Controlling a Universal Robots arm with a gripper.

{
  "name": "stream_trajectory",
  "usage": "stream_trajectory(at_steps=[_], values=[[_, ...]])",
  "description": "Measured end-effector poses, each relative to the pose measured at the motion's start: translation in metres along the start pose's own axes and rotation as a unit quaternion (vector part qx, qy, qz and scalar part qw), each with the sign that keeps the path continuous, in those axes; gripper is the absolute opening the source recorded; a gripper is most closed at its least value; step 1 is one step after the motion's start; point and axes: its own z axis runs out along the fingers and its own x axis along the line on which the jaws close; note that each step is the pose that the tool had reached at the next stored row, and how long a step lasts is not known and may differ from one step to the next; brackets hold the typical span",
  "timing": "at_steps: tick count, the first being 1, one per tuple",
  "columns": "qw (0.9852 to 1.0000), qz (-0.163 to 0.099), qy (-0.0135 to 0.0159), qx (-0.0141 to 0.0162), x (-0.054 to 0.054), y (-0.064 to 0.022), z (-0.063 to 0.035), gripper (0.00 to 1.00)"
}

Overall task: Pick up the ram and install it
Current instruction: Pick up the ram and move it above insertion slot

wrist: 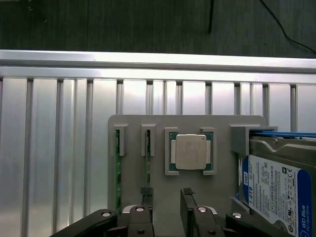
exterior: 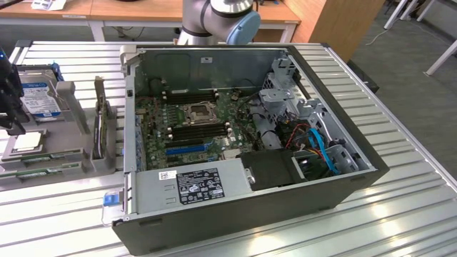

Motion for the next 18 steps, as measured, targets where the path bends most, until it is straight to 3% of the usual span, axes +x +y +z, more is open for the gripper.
stream_trajectory(at_steps=[8, 18], values=[[1.0, 0.0, -0.0001, 0.0001, 0.001, -0.0007, 0.0141, 0.35], [1.0, 0.0, 0.0, 0.0, 0.004, -0.0007, 0.0144, 0.35]])
